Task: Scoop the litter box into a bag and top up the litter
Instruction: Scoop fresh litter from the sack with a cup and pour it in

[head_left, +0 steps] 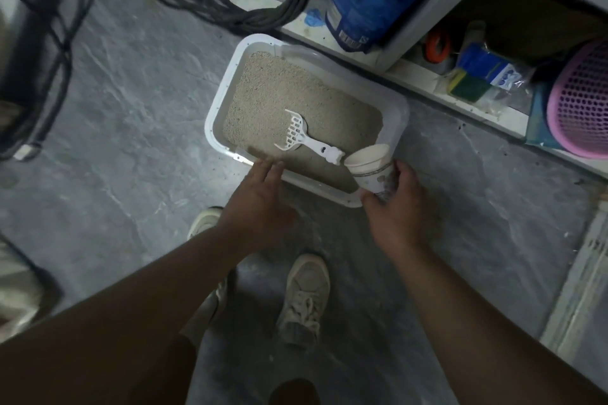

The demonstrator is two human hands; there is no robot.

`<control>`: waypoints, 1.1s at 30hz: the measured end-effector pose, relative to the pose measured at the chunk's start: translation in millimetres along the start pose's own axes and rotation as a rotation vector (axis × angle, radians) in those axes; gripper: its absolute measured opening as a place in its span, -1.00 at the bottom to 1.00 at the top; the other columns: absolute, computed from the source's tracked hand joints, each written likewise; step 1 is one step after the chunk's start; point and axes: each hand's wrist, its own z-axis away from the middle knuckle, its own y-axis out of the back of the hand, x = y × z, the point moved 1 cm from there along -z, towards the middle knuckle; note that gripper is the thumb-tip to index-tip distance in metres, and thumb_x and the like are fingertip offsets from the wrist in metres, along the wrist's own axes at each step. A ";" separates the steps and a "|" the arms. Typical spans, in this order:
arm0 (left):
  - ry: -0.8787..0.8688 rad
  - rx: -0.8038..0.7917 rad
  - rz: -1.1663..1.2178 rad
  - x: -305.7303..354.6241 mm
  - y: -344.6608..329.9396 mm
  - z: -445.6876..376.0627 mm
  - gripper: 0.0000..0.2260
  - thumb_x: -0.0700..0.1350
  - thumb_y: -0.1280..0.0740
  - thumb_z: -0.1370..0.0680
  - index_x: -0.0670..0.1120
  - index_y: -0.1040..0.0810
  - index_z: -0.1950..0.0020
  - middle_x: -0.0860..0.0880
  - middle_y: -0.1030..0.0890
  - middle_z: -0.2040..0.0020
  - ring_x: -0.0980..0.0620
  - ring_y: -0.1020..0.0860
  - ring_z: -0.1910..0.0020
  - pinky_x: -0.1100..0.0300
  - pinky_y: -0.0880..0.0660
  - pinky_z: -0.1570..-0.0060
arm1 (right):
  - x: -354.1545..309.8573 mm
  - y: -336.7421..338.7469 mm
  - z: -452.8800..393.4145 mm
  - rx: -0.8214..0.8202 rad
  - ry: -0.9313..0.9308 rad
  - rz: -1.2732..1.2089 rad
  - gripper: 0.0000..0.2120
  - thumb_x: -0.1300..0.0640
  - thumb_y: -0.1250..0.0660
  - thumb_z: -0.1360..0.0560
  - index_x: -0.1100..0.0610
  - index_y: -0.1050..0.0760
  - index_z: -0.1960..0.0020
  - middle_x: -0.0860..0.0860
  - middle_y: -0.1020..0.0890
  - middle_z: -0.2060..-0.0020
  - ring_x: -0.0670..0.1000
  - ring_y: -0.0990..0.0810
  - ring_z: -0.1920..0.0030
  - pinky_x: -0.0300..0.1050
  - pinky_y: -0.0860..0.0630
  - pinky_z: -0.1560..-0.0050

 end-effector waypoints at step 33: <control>0.475 0.690 1.274 -223.7 64.7 257.4 -0.45 -0.39 -0.60 -0.35 -0.07 -0.50 -0.22 0.05 -0.68 0.01 0.29 -0.65 0.11 0.37 -0.56 0.15 | -201.2 -231.4 283.5 -0.631 0.539 0.128 -0.49 0.13 -0.48 -0.32 -0.14 -0.42 -0.21 -0.05 -0.64 -0.11 -0.01 -0.62 -0.11 0.08 -0.58 -0.06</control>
